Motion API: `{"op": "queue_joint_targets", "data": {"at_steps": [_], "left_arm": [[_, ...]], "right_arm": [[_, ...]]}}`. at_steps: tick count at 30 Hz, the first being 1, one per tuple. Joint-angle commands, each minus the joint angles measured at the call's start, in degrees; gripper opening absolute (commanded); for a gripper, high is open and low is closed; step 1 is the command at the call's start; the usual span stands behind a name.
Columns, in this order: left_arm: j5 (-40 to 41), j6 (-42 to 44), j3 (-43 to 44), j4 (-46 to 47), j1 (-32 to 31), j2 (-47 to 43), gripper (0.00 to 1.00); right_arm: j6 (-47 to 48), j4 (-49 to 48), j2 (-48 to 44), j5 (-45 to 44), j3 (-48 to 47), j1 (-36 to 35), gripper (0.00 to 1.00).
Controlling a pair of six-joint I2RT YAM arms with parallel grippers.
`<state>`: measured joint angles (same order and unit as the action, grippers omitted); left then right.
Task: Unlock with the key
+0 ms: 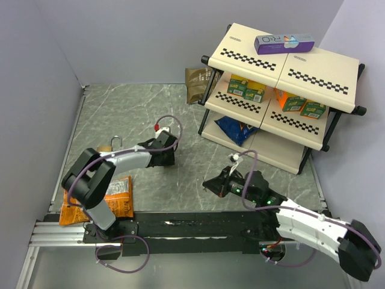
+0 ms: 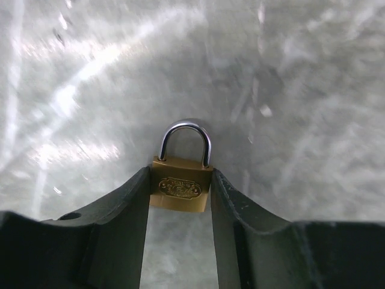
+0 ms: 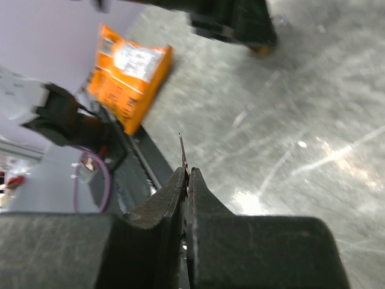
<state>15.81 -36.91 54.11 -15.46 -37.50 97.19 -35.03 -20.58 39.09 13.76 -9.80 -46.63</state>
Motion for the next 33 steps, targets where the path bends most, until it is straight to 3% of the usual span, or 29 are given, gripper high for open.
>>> {"op": "queue_joint_targets", "data": {"at_steps": [1, 6, 10, 20, 33], "left_arm": [[-10.97, -8.42, -8.47, 6.92, -0.12, -4.89, 0.01], [-17.91, -15.38, -15.51, 20.88, -0.21, -9.20, 0.01], [-19.07, -20.56, -19.99, 27.05, -0.91, -10.79, 0.01], [-15.99, -26.81, -25.27, 34.96, -4.16, -14.92, 0.01], [-11.51, -29.63, -28.00, 36.47, -6.80, -18.97, 0.01]], "right_arm": [[1.18, -6.83, 6.51, -2.15, 0.58, -1.88, 0.00], [1.54, -11.75, 17.58, -6.28, -2.06, -6.35, 0.00], [-0.30, -14.31, 24.70, -8.39, -4.52, -7.95, 0.00], [-6.81, -16.51, 41.40, -6.29, -11.55, -8.30, 0.00], [-10.41, -15.01, 49.59, -4.62, -16.48, -7.86, 0.00]]}}
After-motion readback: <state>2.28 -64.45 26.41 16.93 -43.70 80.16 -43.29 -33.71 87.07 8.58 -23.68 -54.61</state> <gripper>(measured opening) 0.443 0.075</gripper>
